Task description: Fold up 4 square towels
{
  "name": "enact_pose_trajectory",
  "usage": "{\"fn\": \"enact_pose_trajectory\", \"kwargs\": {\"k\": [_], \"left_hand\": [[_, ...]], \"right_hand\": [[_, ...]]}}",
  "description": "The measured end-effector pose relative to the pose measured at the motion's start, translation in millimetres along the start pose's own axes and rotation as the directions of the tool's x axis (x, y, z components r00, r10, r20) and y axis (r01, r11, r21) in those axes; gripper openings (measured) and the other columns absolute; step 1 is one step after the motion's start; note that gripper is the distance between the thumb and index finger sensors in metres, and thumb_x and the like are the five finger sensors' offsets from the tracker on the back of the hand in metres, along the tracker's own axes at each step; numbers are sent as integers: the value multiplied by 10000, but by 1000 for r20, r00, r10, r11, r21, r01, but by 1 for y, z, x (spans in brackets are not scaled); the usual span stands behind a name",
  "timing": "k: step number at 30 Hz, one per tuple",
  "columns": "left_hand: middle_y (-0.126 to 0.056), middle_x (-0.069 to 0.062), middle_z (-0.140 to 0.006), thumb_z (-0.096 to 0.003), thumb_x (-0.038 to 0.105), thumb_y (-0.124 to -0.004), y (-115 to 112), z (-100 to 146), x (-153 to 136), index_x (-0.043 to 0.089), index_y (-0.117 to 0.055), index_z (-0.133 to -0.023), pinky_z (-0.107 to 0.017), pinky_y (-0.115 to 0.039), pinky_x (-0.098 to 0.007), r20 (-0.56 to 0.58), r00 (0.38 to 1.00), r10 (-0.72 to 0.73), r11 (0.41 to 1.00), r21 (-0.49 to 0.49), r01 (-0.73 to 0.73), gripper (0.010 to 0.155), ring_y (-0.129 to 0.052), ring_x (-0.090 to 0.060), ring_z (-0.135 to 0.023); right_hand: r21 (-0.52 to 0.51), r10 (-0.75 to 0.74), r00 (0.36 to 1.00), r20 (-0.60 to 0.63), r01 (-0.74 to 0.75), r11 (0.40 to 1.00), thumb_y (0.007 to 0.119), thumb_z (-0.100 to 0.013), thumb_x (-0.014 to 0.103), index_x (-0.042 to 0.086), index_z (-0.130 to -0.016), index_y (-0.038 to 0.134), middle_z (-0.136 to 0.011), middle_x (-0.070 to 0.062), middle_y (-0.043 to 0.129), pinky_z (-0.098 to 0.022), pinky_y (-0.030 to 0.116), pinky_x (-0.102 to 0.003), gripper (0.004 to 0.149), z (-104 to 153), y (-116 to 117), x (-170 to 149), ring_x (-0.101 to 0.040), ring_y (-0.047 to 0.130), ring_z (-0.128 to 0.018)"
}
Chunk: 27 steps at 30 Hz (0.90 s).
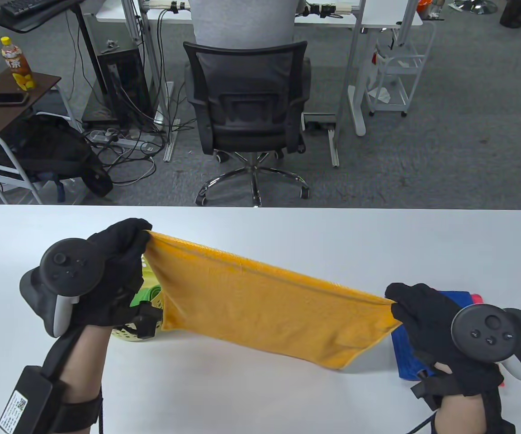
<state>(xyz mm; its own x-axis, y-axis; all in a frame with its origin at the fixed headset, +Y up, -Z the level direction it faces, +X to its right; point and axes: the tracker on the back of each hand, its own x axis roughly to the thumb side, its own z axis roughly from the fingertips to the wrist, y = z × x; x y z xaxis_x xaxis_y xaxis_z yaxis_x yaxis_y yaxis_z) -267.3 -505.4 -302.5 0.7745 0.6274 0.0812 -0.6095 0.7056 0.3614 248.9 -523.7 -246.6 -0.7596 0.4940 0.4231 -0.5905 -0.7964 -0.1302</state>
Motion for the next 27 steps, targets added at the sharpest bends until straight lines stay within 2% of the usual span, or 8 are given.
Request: {"fn": "enact_pose_trajectory", "kwargs": {"k": [4, 8, 11, 13, 16, 20, 23, 27], "left_hand": [[-902, 13, -994, -505, 361, -740, -11, -5, -4, 323, -862, -884, -838, -561, -583, -1, 998, -68, 996, -57, 68, 400, -858, -314, -1002], [-872, 36, -1024, -513, 375, -732, -35, -24, -6, 355, -843, -897, -856, -537, -577, -100, 984, -146, 985, -107, 136, 401, -828, -303, -1029], [-883, 50, -1014, -503, 393, -738, -49, -44, -3, 387, -850, -887, -854, -539, -577, -147, 968, -202, 977, -100, 189, 401, -825, -304, -1033], [-889, 70, -1004, -495, 403, -742, -48, -53, 7, 398, -858, -877, -854, -543, -572, -153, 966, -206, 978, -44, 202, 399, -823, -295, -1037], [-891, 90, -993, -488, 416, -740, -28, -55, 26, 418, -852, -871, -856, -550, -557, -109, 977, -184, 974, 114, 197, 399, -824, -273, -1036], [-881, 80, -995, -487, 414, -752, -7, -35, 34, 406, -851, -874, -856, -538, -552, 26, 994, -106, 982, 162, 101, 400, -801, -272, -1045], [-892, 56, -983, -493, 408, -777, -10, 1, 21, 378, -863, -882, -847, -550, -544, 127, 983, -135, 985, 123, 119, 400, -808, -280, -1031], [-912, 42, -969, -498, 413, -806, -45, 63, -20, 358, -878, -890, -842, -563, -543, 187, 942, -280, 956, -30, 290, 403, -831, -284, -1012]], "right_hand": [[-118, 92, 989, -118, -106, 987, 757, -526, 144, -30, -929, 812, -731, -278, 898, -600, 642, -668, 442, -15, -8, 3, -367, 893, -487], [-74, 244, 918, -314, -280, 957, 755, -522, 189, -18, -902, 825, -707, -254, 908, -598, 651, -657, 438, -68, 5, -12, -351, 897, -470], [-79, 308, 860, -407, -369, 926, 756, -501, 212, 9, -876, 845, -687, -229, 923, -587, 668, -645, 435, -103, 16, -33, -334, 906, -456], [-168, 289, 856, -429, -390, 905, 754, -492, 226, 37, -869, 850, -689, -207, 927, -584, 680, -631, 433, -112, 9, -37, -318, 912, -460], [-401, 158, 919, -361, -306, 864, 759, -488, 225, 46, -867, 857, -688, -209, 929, -581, 680, -631, 430, -105, -11, -24, -319, 911, -459], [-480, 144, 938, -314, -288, 829, 763, -491, 226, 61, -874, 857, -729, -209, 920, -596, 658, -643, 427, -81, -18, -16, -338, 911, -513], [-372, 187, 936, -299, -295, 880, 776, -501, 233, 82, -889, 864, -839, -236, 882, -620, 609, -683, 425, -57, -2, -26, -391, 891, -639], [-110, 265, 927, -265, -302, 947, 799, -507, 241, 90, -896, 881, -952, -278, 822, -634, 561, -724, 426, -12, 46, -51, -449, 844, -767]]}}
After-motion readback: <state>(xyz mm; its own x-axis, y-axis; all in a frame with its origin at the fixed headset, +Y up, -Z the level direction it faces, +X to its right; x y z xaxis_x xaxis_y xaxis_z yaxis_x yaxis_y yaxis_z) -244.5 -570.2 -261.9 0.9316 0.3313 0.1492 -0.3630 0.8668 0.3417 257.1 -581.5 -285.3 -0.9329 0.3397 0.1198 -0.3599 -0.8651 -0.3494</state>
